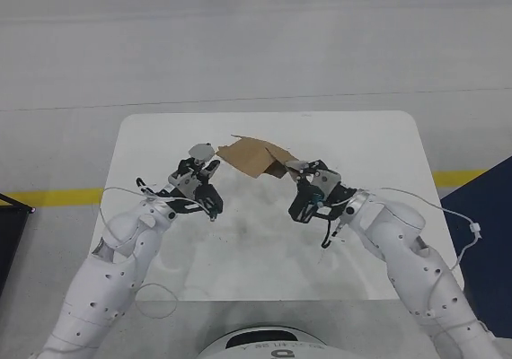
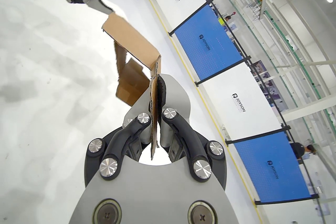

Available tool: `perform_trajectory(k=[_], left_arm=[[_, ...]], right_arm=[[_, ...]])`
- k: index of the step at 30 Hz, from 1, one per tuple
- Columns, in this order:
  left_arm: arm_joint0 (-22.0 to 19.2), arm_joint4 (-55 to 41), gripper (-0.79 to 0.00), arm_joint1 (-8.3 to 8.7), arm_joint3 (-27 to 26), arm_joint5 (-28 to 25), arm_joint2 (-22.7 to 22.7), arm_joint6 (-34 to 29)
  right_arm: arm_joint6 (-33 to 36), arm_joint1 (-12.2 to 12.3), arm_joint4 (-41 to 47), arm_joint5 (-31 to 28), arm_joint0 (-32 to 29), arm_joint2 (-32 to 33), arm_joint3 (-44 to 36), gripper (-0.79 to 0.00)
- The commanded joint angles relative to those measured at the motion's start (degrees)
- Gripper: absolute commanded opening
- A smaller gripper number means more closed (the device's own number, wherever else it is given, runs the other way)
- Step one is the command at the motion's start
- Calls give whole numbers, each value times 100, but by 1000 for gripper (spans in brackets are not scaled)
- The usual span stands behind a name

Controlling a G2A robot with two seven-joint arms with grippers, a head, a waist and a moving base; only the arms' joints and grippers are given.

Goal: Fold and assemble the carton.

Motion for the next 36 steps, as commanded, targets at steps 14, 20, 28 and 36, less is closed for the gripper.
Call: perform_trajectory(k=[14,20,28,36], left_arm=[[574,-2612,0,48,389,-654,-708,1981],[647,-2988,0,51,522,-584,-868,2342],[498,-4174,0,-44,754,-1256,-470,2926],[-62,-5579,0,-176,1367,-2672,90,3393]], right_arm=[[207,-7,5316,-2203,490,596,978,-785],[355,3,5440,-2334,561,601,1031,-785],[426,-6,6010,-2662,529,429,1080,-785],[1724,245,7815,-3210,817,-160,1003,-785]])
